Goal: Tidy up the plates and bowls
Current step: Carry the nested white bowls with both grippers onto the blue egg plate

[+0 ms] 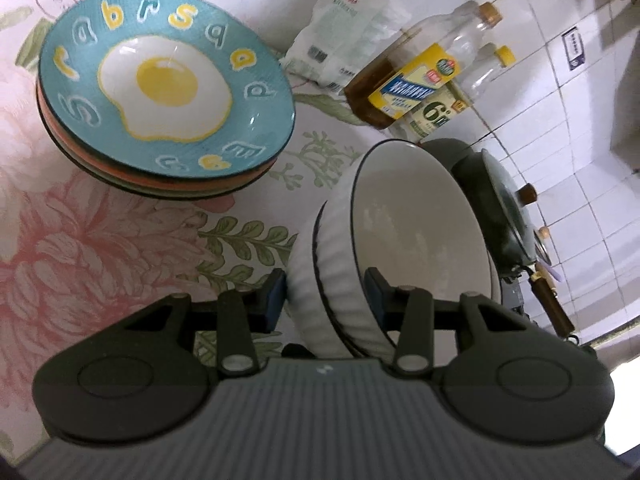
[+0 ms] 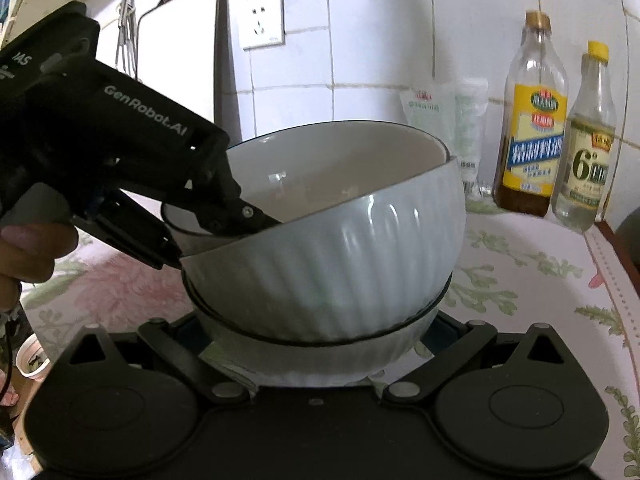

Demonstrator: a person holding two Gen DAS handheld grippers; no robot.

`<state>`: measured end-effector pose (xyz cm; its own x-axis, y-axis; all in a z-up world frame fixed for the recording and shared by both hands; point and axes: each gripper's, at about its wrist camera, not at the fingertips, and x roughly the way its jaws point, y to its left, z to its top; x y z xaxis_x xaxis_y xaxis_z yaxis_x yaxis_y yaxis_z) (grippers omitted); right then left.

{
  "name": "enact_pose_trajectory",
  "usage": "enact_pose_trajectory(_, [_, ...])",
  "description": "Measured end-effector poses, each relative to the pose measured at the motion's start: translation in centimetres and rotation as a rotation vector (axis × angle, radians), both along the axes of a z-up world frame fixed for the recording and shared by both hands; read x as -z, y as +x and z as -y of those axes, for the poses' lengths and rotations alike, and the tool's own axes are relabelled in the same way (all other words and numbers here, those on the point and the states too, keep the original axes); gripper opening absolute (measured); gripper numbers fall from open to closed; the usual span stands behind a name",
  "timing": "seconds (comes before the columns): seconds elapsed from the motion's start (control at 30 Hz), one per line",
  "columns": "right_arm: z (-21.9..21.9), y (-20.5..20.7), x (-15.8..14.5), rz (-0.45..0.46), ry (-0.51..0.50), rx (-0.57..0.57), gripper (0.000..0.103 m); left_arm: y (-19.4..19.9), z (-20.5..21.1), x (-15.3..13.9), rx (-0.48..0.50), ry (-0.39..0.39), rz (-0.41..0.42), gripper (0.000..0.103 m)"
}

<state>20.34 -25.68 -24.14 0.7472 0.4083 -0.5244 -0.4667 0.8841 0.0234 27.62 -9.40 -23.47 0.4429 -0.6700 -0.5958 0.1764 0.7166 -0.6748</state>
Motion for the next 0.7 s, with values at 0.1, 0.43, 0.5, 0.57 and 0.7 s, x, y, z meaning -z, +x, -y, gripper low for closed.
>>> enact_pose_trajectory(0.1, [-0.5,-0.6,-1.2,0.024,0.005,-0.011,0.103,-0.6,-0.5,-1.5,-0.003,0.008,0.032,0.04])
enact_pose_trajectory(0.43, [-2.7,-0.7,-5.6,0.105,0.023,-0.057,0.103,-2.4,-3.4,-7.2,-0.052,0.03,0.129,0.041])
enact_pose_trajectory(0.5, [-3.2,-0.4,-6.5,0.111,0.022,-0.071,0.103,-2.3,-4.0,-8.0,-0.07,0.024,0.128,0.041])
enact_pose_trajectory(0.57, [-3.9,-0.1,-7.2,0.117,0.019,-0.086,0.103,-2.2,-4.7,-8.6,-0.092,0.02,0.134,0.041])
enact_pose_trajectory(0.7, [-5.4,1.2,-8.2,0.117,0.017,-0.116,0.103,-1.5,-6.4,-9.2,-0.138,0.011,0.122,0.041])
